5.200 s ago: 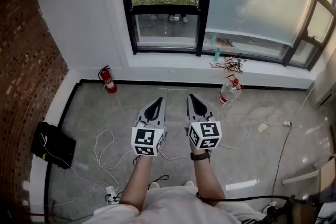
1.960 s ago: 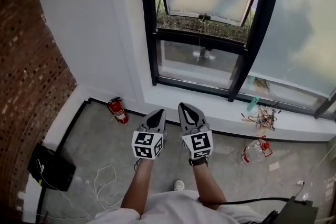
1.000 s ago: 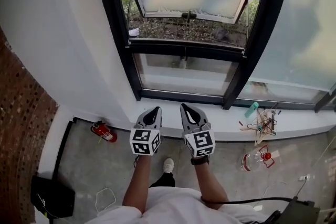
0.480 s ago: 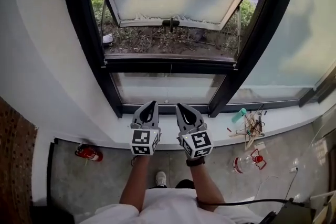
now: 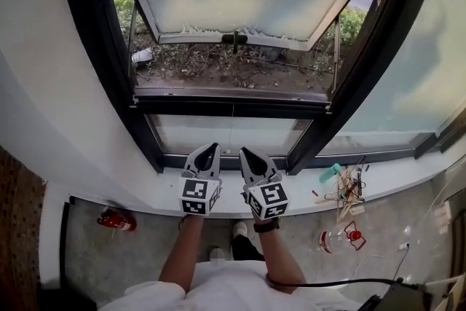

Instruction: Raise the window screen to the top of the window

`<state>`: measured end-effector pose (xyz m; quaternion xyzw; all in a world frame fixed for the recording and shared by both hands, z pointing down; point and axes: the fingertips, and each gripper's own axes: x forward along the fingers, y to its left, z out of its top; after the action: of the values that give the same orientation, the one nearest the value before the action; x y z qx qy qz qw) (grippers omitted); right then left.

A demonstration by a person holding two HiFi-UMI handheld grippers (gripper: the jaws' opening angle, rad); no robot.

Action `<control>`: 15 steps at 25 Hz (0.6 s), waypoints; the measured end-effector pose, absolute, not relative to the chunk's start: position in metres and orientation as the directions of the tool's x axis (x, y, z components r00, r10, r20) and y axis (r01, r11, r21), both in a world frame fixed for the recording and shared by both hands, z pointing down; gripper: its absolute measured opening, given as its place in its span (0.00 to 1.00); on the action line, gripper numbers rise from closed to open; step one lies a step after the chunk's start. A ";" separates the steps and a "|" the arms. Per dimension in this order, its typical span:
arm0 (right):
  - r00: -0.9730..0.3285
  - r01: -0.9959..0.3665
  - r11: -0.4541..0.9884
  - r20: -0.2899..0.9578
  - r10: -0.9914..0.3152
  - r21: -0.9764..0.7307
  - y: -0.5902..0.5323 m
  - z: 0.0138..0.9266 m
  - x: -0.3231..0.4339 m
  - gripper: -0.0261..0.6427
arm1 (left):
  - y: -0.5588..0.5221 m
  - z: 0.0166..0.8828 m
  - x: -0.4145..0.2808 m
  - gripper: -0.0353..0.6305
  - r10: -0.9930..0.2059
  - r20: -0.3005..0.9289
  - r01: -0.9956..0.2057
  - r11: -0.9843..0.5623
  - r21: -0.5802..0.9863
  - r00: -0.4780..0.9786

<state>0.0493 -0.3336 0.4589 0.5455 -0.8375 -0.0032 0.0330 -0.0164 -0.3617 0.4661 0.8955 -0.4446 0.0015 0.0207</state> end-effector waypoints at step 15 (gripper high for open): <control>-0.476 -0.879 0.477 -0.056 -0.877 0.009 -0.468 0.419 0.115 0.04 | -0.481 0.437 0.043 0.05 -0.824 0.050 -0.809 -0.564 -0.167 0.565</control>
<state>0.1149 -0.4682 0.4185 0.5112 -0.8590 -0.0183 -0.0217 0.0427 -0.4809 0.4367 0.8823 -0.4626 0.0609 -0.0625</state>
